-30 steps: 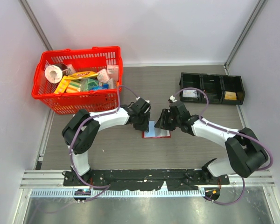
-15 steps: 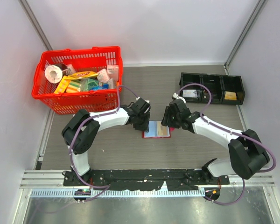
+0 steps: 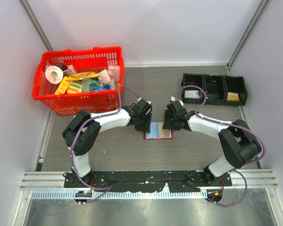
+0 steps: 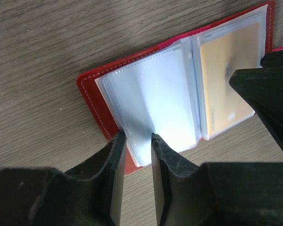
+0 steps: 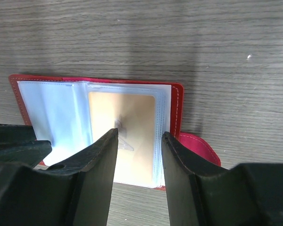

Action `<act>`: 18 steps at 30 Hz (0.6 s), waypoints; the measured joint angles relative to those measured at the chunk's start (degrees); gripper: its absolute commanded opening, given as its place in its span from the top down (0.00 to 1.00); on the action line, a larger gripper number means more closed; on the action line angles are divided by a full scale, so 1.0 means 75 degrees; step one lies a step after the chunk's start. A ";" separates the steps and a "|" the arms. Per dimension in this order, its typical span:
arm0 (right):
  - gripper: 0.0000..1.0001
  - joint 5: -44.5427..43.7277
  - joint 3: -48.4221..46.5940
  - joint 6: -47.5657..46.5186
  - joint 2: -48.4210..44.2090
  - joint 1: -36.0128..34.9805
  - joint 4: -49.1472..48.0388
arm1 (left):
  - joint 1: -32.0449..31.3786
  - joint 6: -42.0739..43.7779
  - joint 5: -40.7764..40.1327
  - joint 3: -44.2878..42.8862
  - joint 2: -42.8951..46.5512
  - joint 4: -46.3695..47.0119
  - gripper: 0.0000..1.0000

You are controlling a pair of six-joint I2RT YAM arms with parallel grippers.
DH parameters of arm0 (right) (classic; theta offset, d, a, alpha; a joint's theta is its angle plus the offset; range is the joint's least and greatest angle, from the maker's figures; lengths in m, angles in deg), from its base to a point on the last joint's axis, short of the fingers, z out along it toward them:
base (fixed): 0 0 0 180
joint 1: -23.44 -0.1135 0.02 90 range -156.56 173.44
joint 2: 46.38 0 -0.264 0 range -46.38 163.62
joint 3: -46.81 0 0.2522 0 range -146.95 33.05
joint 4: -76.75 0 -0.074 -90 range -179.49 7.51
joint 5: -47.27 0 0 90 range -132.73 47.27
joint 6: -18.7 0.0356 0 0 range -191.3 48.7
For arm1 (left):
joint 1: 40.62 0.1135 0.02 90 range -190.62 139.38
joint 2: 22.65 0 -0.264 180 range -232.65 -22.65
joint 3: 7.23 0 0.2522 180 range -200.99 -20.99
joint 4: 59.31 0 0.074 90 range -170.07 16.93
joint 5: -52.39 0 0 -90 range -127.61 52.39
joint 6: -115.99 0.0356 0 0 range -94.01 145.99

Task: Take the credit cards out of the card holder
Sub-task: Remove the credit card from the card holder.

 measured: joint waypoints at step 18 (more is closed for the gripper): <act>0.55 0.0627 -0.0169 -0.0047 0.0087 0.0006 -0.0114 | 0.0000 0.0003 0.0003 0.0000 -0.0003 -0.0003 0.69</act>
